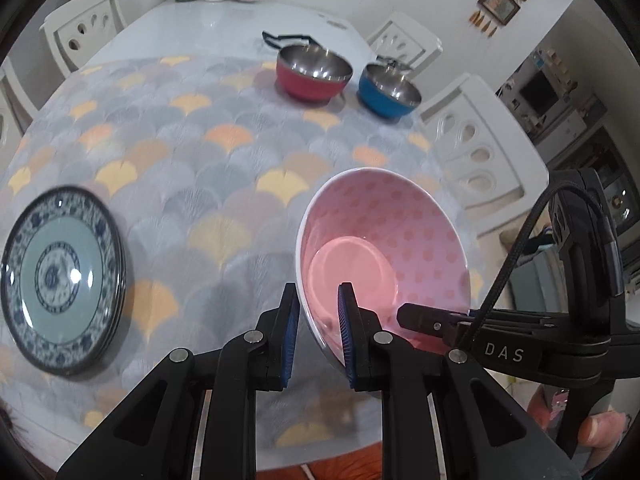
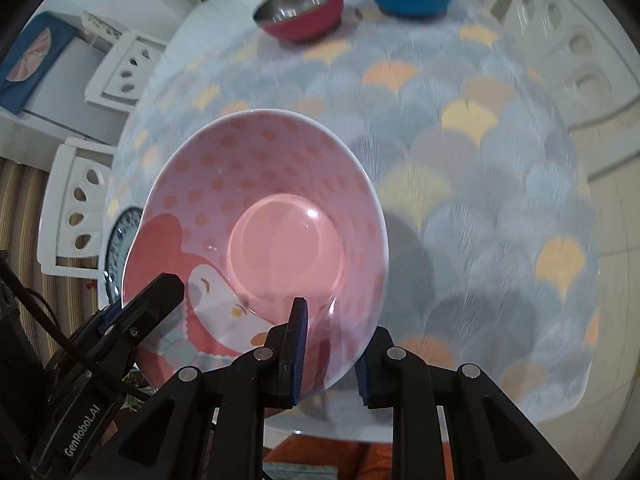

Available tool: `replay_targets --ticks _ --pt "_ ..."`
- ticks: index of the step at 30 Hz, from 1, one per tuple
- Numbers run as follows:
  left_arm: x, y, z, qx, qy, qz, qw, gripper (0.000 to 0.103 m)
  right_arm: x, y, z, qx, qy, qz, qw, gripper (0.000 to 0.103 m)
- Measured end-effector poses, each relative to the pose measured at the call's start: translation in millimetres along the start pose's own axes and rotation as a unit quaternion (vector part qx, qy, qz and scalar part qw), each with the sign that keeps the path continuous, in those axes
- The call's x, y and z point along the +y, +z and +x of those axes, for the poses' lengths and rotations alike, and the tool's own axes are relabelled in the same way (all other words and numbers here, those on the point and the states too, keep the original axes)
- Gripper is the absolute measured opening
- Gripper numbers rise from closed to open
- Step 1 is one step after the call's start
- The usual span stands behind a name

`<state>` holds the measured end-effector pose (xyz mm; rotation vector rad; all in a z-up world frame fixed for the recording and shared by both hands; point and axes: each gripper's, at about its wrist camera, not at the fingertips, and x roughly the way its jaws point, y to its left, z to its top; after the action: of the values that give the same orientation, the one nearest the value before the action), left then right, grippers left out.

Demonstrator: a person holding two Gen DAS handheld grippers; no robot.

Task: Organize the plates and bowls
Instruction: 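Carry the pink bowl beside the plate stack, set down, open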

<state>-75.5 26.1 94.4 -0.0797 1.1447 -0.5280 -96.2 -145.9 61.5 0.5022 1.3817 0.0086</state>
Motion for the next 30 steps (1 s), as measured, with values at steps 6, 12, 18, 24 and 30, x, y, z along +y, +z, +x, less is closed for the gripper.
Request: replay_targets --ticks 6,12,18,24,30 --pt "3 -13 9 0.009 0.015 0.011 0.9998 0.016 -8 -10 11 0.01 0.002 0.023 1.0 0.021" --pt "5 -12 15 0.001 0.021 0.016 0.9997 0.016 -12 -15 11 -0.01 -0.007 0.031 0.999 0.021" --pt "9 -10 14 -0.009 0.026 0.017 0.9995 0.016 -11 -17 3 -0.034 -0.009 0.034 0.999 0.021" --pt "18 -10 3 -0.024 0.028 0.012 0.9992 0.016 -9 -23 -5 -0.05 -0.008 0.035 0.998 0.021" --pt "25 -8 -22 -0.044 0.026 0.01 0.9987 0.016 -10 -33 -25 -0.058 -0.007 0.041 0.997 0.021"
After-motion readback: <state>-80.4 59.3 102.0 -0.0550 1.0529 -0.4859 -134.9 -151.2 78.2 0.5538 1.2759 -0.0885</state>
